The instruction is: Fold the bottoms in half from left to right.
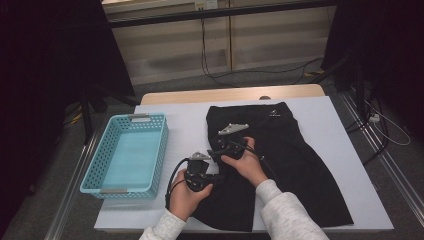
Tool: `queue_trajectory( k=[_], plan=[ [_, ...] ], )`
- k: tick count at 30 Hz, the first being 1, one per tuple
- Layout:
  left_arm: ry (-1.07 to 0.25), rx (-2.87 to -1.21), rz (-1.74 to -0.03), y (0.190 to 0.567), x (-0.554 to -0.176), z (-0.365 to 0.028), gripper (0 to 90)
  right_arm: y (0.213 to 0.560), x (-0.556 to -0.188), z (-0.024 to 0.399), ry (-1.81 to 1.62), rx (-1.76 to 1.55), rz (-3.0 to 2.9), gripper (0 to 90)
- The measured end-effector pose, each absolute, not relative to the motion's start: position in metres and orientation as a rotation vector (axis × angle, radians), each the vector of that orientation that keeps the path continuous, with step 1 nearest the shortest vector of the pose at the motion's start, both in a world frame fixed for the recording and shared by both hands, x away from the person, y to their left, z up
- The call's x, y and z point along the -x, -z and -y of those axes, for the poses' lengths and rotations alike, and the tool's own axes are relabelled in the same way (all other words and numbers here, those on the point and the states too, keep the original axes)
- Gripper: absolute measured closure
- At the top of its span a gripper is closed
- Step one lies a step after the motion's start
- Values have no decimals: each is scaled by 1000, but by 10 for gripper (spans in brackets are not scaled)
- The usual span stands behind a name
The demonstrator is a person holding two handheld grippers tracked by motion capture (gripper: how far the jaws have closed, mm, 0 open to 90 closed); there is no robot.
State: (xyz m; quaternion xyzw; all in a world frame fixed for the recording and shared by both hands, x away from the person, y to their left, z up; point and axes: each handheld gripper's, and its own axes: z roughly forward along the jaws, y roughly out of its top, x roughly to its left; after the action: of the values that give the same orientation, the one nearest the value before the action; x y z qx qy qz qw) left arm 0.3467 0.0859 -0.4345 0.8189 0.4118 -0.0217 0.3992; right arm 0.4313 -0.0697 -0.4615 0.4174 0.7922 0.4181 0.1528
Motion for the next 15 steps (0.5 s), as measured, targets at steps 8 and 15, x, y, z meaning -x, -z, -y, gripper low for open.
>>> queue_trajectory(
  k=[8,15],
  plan=[
    [81,-2039,-1042,433,-351,-91,894,468,-445,67,-1095,-1159,-2307,668],
    [84,-2005,-1017,432,-354,-88,894,448,-449,104,-1161,-1235,-2248,873]
  ],
)
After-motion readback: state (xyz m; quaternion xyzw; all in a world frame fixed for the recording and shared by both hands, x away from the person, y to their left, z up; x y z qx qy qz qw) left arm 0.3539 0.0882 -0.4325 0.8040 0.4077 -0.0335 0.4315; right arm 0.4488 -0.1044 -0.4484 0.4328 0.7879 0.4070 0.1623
